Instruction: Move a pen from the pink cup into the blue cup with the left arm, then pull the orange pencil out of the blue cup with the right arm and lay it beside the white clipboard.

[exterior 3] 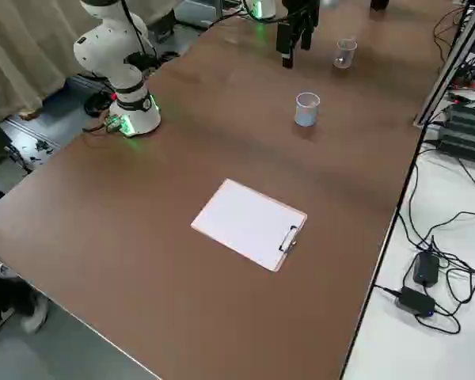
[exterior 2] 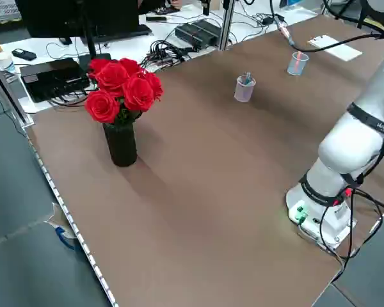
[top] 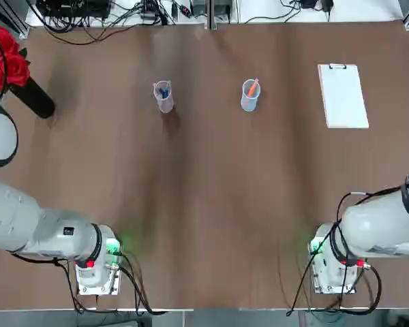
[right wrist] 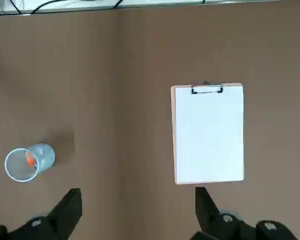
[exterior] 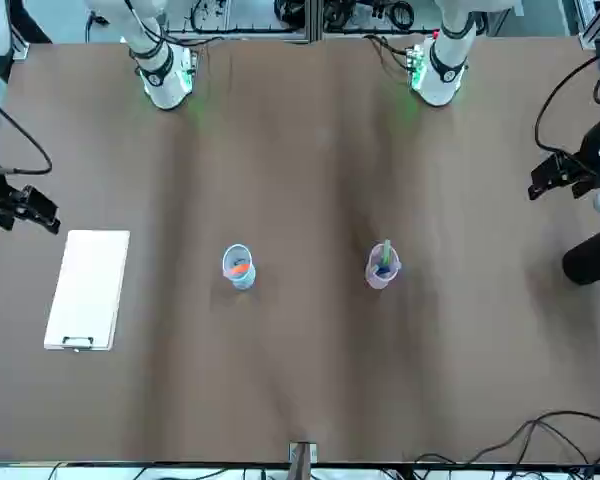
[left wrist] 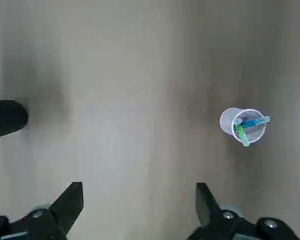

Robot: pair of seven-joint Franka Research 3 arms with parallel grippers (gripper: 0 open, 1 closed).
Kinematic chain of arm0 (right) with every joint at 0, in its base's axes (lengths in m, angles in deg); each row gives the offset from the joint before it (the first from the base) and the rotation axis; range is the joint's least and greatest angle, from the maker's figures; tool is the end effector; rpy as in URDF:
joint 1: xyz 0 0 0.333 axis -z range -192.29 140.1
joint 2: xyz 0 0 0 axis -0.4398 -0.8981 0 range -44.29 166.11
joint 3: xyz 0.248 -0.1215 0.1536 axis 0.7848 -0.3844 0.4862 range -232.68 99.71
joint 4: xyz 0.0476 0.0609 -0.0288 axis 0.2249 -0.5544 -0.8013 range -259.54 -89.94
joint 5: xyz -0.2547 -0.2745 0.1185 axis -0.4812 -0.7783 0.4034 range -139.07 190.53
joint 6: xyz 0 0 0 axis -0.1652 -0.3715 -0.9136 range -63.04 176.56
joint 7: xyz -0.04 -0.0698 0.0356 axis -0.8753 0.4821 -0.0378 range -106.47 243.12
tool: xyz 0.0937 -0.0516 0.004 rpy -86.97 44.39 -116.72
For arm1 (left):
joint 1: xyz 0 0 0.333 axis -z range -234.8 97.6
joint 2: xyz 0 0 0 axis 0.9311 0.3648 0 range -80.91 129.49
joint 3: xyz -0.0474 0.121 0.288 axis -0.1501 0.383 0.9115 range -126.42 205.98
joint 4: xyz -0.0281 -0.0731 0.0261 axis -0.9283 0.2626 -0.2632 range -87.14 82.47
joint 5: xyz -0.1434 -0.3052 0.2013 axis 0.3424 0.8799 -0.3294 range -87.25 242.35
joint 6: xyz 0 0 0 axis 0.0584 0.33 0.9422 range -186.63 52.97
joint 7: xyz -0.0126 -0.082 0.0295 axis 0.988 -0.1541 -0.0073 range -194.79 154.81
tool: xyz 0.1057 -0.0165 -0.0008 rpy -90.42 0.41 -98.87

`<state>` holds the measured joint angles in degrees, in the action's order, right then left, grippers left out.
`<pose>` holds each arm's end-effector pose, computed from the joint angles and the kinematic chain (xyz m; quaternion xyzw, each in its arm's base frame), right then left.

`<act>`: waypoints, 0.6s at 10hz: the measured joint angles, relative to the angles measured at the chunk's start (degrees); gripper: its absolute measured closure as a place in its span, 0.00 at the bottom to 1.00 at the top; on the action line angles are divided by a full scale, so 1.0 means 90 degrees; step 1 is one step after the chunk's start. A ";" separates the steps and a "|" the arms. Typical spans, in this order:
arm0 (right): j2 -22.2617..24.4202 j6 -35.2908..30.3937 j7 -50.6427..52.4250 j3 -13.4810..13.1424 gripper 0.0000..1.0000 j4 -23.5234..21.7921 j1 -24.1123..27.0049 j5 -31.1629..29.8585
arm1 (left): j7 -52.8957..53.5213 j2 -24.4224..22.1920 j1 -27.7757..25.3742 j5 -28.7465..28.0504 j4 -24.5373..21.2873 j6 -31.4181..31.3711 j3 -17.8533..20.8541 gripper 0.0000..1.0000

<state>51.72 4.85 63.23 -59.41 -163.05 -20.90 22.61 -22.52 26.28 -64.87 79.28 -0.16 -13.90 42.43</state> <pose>0.6095 0.0078 0.6212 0.9988 -0.0287 0.0373 0.0151 0.5685 -0.0144 0.6139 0.9998 0.0131 0.0061 0.0145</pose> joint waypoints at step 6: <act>0.0000 0.0000 -0.0003 -0.0510 0.00 0.0000 -0.0382 -0.0002 | -0.0129 0.0010 0.0027 0.0006 0.0093 0.0000 -0.0054 0.00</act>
<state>51.72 4.85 63.20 -63.99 -163.05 -24.34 22.60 -23.68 26.37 -64.63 79.33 0.67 -13.90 41.95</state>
